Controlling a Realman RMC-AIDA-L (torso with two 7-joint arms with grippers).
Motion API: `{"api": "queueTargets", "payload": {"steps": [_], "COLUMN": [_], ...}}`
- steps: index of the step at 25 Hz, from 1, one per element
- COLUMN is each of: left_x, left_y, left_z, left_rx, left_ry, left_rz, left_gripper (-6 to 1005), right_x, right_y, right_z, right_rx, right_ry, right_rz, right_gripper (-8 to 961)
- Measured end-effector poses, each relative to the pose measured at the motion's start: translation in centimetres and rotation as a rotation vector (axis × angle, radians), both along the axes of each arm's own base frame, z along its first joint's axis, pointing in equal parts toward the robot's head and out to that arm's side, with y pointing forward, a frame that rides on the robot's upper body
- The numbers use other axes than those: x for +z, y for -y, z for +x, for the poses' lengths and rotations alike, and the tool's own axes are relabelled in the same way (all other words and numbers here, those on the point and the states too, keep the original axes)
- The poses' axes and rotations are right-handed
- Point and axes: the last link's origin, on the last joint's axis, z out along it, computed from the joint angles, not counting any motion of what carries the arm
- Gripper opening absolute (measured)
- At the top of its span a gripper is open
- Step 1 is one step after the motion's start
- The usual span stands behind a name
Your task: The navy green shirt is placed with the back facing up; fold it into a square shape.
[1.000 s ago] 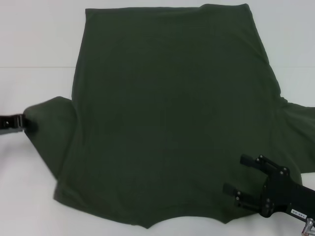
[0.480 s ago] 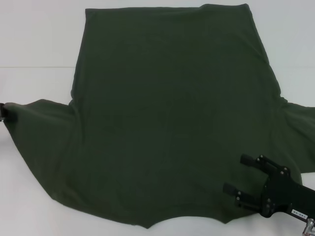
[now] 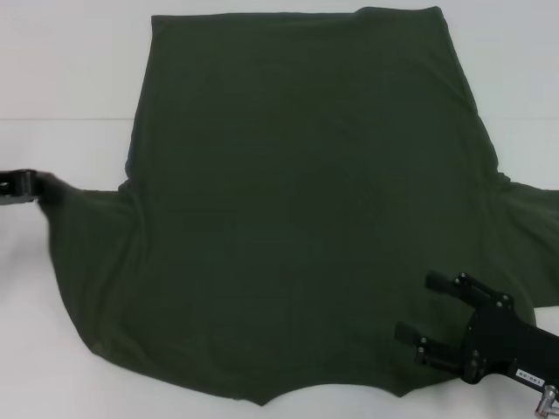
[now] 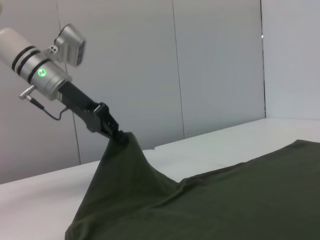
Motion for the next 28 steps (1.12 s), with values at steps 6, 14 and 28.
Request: {"api": "queueTargets", "payload": {"steps": [6,14,28], "left_x": [-3.4,-9.8,-12.8], "left_y": [-0.9,-0.5,0.3], "left_z": [4.7,7.1,5.1], "left_rx": [-0.147,-0.217,-0.138], "left_ry": [-0.042,-0.125,-0.090], "left_rz": [-0.113,-0.236,-0.262], "left_gripper": [6,27,64], "right_x": [0.0,0.0,0.0], "right_y": [-0.2,-0.2,-0.1], "right_z": [-0.1,-0.2,0.0], "right_rx": [0.001,0.007,0.002], "right_ry": [0.003,0.001,0.003], "right_rz": [0.001,0.000,-0.001], "right_gripper": [912,915,914]}}
